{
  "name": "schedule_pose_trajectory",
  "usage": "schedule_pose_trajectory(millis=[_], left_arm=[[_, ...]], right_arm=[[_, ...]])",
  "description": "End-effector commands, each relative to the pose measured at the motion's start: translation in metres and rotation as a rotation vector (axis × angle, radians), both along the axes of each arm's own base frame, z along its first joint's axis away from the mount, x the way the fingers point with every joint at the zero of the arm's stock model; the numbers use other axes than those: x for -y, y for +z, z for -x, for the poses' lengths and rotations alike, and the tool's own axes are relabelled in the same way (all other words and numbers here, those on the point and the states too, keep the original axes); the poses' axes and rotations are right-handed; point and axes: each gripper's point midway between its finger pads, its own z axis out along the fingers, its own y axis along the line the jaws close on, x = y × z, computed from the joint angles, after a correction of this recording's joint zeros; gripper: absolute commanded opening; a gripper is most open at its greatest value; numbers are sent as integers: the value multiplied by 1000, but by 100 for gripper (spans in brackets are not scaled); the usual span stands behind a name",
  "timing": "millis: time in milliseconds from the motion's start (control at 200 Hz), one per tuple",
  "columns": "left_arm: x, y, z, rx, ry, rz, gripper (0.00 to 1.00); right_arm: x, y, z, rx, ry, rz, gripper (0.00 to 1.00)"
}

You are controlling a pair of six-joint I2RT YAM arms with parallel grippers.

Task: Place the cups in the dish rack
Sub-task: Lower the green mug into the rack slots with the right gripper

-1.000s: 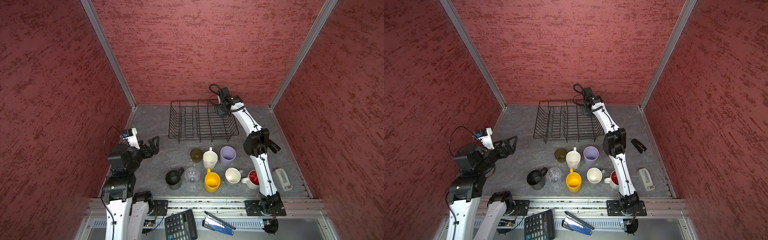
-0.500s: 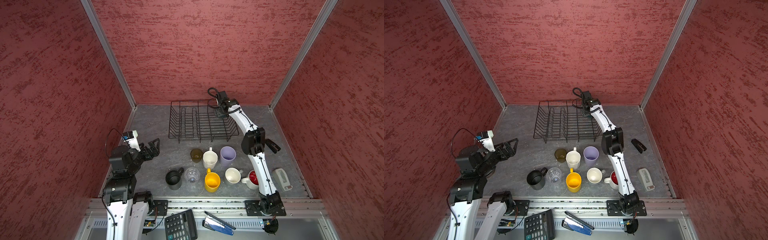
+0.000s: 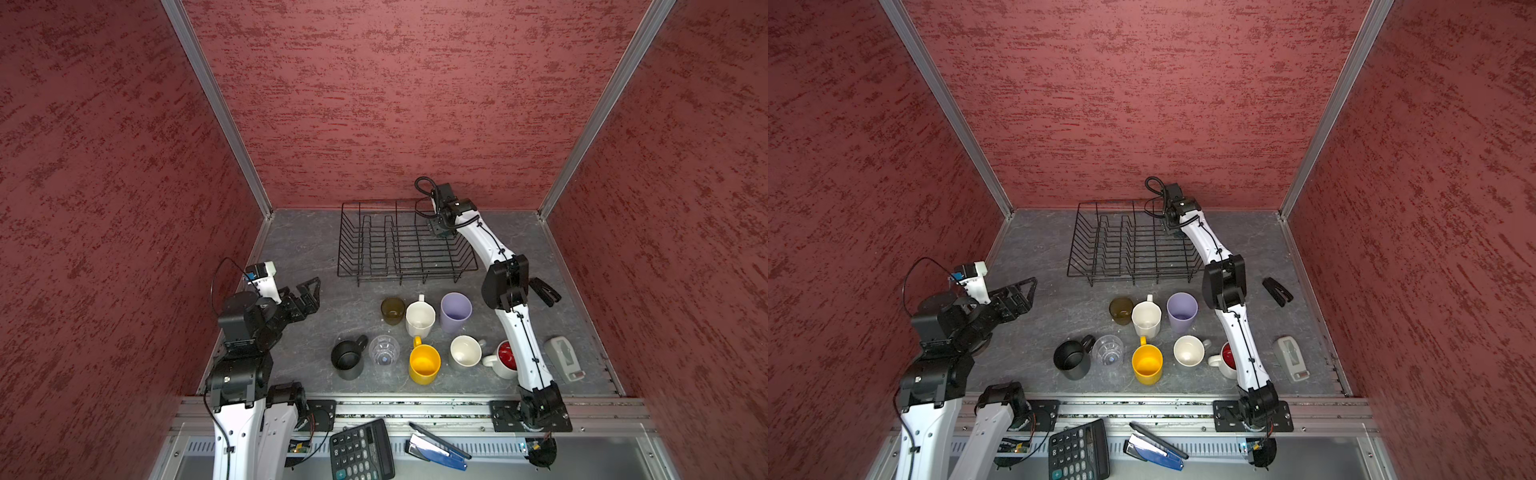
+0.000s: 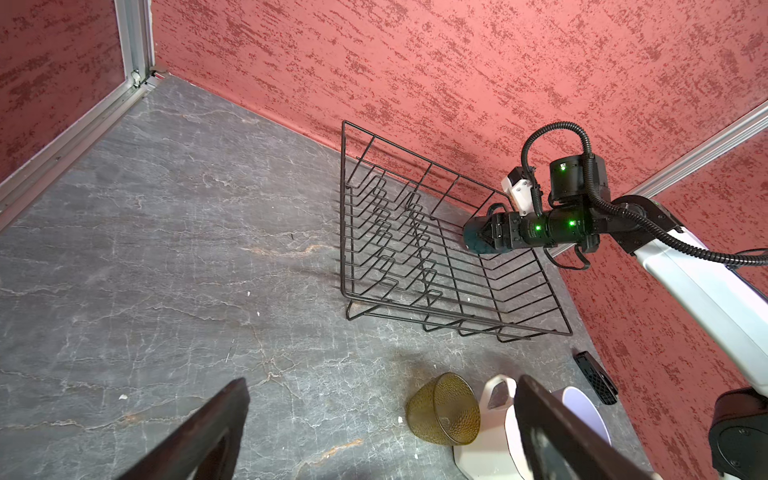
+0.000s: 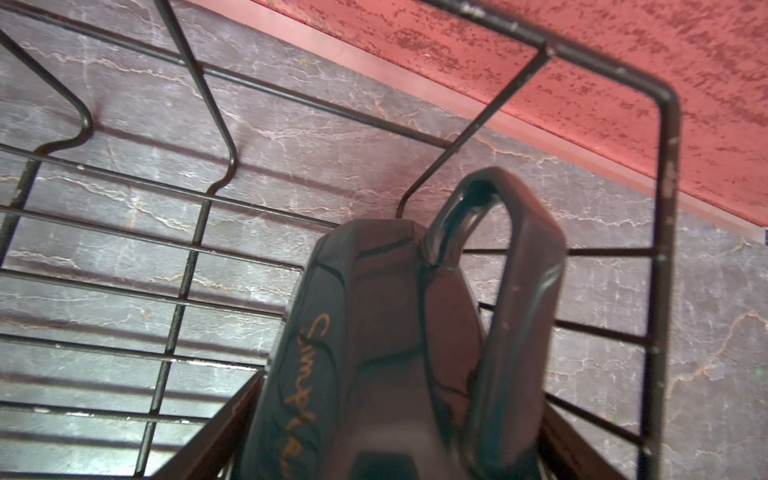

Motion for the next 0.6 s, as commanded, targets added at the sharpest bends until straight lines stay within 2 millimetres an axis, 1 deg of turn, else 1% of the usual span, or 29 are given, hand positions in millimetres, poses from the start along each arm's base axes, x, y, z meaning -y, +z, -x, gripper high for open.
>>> schedule_pose_trajectory(millis=[0, 55, 145, 170, 230, 281, 396, 596], left_arm=[[0, -3, 3, -10, -1, 9, 100], [0, -3, 3, -10, 0, 9, 100], [1, -3, 4, -10, -1, 11, 100], [1, -4, 4, -13, -1, 11, 100], [1, -3, 4, -11, -1, 12, 100], [1, -4, 4, -14, -1, 12, 100], [1, -3, 4, -11, -2, 12, 100], [1, -4, 4, -12, 0, 15, 100]], right_arm=[[-1, 5, -12, 42, 2, -36, 45], [-2, 5, -12, 39, 0, -49, 51], [0, 7, -12, 40, -9, -55, 64], [0, 7, -11, 38, -10, -58, 69], [0, 11, -12, 47, -10, -67, 78], [0, 15, -13, 55, -11, -75, 84], [-2, 23, -14, 69, -9, -95, 89], [-3, 35, -14, 88, -8, -119, 94]])
